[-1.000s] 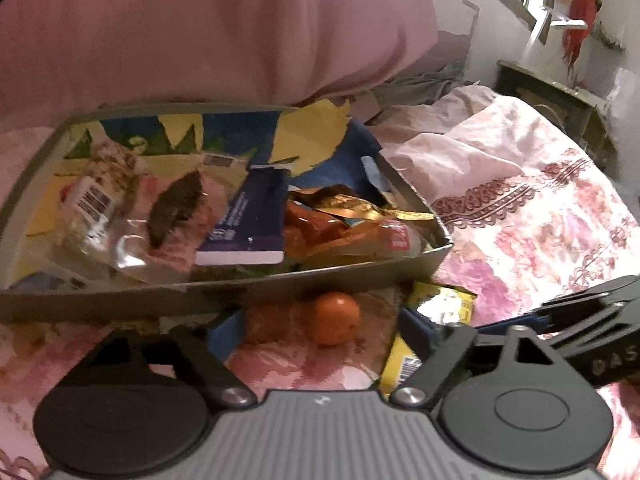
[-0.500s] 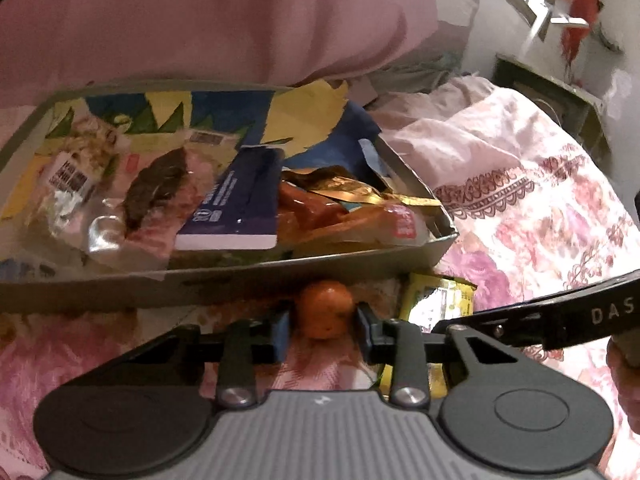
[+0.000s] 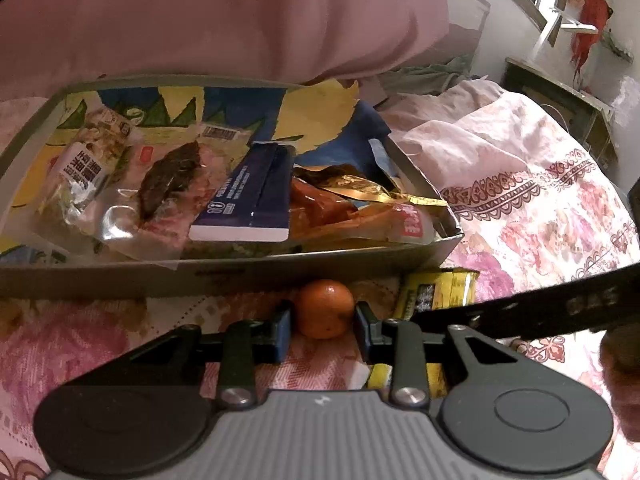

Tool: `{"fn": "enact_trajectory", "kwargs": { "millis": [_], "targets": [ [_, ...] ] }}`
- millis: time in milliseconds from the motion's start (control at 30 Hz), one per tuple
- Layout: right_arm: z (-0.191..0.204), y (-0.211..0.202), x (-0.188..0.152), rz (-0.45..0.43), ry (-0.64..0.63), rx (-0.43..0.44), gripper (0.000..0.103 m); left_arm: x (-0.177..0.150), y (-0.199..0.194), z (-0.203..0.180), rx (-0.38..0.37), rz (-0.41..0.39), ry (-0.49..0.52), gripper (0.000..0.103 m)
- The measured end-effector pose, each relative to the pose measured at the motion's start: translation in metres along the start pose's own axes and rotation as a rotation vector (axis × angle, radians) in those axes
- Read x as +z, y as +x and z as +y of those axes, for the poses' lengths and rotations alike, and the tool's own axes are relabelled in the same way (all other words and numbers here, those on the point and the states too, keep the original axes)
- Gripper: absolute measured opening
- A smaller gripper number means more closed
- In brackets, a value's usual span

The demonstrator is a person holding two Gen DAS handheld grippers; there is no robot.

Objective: Organize snacks
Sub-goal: 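Carry the orange and yellow bar over the tray with both tools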

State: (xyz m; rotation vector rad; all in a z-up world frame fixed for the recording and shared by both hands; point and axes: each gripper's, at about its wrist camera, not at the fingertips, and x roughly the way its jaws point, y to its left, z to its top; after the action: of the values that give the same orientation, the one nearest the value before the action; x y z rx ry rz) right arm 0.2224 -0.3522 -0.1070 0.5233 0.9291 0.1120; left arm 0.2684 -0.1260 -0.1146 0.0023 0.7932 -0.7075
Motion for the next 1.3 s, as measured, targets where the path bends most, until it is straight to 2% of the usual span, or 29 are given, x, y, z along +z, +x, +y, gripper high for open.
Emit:
{"fn": "enact_trajectory", "kwargs": {
  "millis": [200,333,533,667,733,867,1033,1133,1233,1300],
  "targets": [
    [0.001,-0.012,-0.001,0.004,0.080,0.021,0.024,-0.002,-0.009,-0.002,0.017,0.010,-0.021,0.035],
    [0.001,-0.025,-0.005,-0.005,0.086,0.015,0.018,-0.005,-0.022,-0.005,0.035,0.014,-0.042,0.035],
    [0.006,-0.046,-0.011,-0.040,0.071,0.024,0.013,-0.009,-0.050,-0.015,0.052,-0.001,-0.052,0.035],
    [0.010,-0.065,-0.016,-0.077,0.042,0.025,0.012,-0.003,-0.074,-0.023,0.064,-0.050,-0.060,0.035],
    [0.013,-0.076,-0.018,-0.111,0.017,0.019,0.012,0.002,-0.084,-0.025,0.068,-0.092,-0.080,0.035],
    [0.018,-0.099,-0.017,-0.201,-0.021,0.004,0.012,0.016,-0.099,-0.031,0.101,-0.169,-0.051,0.035],
    [0.013,-0.118,-0.006,-0.315,-0.001,0.063,0.012,0.031,-0.093,-0.022,0.124,-0.197,-0.090,0.035],
    [0.012,-0.119,0.005,-0.369,0.011,0.069,0.012,0.040,-0.083,-0.013,0.132,-0.208,-0.114,0.035],
    [0.015,-0.115,0.019,-0.429,-0.014,0.037,0.012,0.049,-0.070,-0.005,0.146,-0.224,-0.106,0.035],
    [0.023,-0.109,0.029,-0.469,-0.081,-0.016,0.012,0.053,-0.064,0.002,0.154,-0.232,-0.105,0.035]
  ]
}}
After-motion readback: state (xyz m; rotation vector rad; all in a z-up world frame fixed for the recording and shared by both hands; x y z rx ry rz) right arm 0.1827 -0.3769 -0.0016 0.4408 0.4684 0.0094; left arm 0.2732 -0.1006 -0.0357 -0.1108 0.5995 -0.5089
